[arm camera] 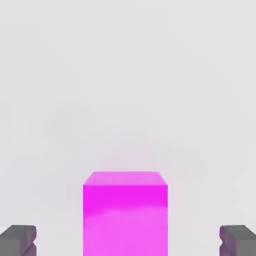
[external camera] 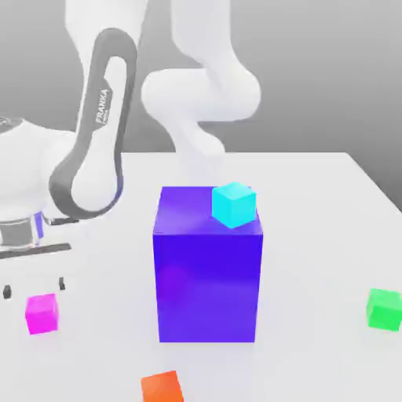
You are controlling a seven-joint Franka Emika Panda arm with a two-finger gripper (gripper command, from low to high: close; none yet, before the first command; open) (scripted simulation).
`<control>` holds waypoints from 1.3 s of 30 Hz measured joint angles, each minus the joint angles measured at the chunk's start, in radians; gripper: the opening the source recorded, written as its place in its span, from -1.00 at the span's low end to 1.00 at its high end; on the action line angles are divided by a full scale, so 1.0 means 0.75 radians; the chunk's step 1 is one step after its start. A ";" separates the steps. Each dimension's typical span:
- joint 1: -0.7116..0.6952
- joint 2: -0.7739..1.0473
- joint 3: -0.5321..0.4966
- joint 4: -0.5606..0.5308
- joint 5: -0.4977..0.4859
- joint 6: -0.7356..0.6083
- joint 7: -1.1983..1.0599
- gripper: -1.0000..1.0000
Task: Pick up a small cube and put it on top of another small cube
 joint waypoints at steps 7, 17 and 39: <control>-0.131 0.123 0.164 0.039 0.162 0.076 -0.124 -1.00; 0.051 -0.061 -0.070 -0.021 -0.089 -0.039 0.066 -1.00; 0.923 -0.251 0.314 0.060 -0.539 -0.219 0.675 -1.00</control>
